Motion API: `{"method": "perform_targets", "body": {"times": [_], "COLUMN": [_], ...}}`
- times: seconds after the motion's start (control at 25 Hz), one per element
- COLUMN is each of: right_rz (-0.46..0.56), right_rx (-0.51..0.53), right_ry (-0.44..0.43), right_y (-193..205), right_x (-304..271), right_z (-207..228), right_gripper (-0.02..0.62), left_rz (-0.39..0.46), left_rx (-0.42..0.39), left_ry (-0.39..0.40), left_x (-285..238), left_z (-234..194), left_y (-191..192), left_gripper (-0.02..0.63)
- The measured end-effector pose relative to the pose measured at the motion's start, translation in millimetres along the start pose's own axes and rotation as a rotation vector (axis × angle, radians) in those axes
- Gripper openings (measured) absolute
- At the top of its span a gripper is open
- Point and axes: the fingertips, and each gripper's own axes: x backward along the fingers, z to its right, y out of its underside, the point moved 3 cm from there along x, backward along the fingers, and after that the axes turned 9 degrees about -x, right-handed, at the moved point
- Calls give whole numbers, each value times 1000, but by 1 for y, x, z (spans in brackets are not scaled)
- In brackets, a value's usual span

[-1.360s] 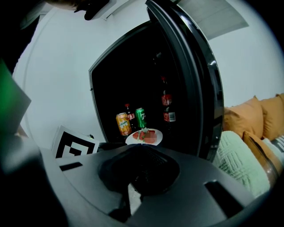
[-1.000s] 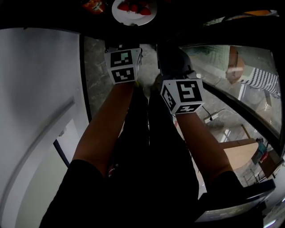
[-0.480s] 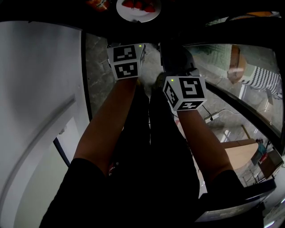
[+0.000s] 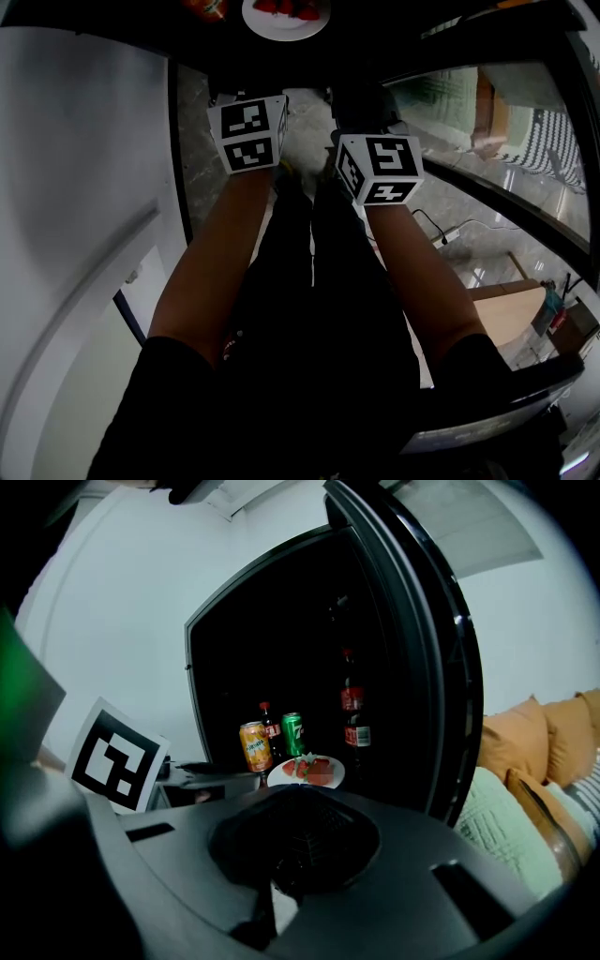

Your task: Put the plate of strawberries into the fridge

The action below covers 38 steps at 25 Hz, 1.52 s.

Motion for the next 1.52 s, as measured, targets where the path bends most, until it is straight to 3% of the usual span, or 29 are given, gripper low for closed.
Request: {"method": "perform_targets", "body": {"times": [0.56, 1.52], "right_rz": [29, 34], "right_rx": [-2, 12], "right_ry": [12, -47], "right_y": [-12, -38], "right_x": [18, 32], "right_z": [-20, -44], "right_gripper": [3, 3], "left_rz": [48, 113], "left_rx": [-39, -54], "left_ry": [12, 45], "left_x": [66, 101], "left_z": [-9, -12], "left_y": [-27, -54], "left_gripper": [160, 160]}}
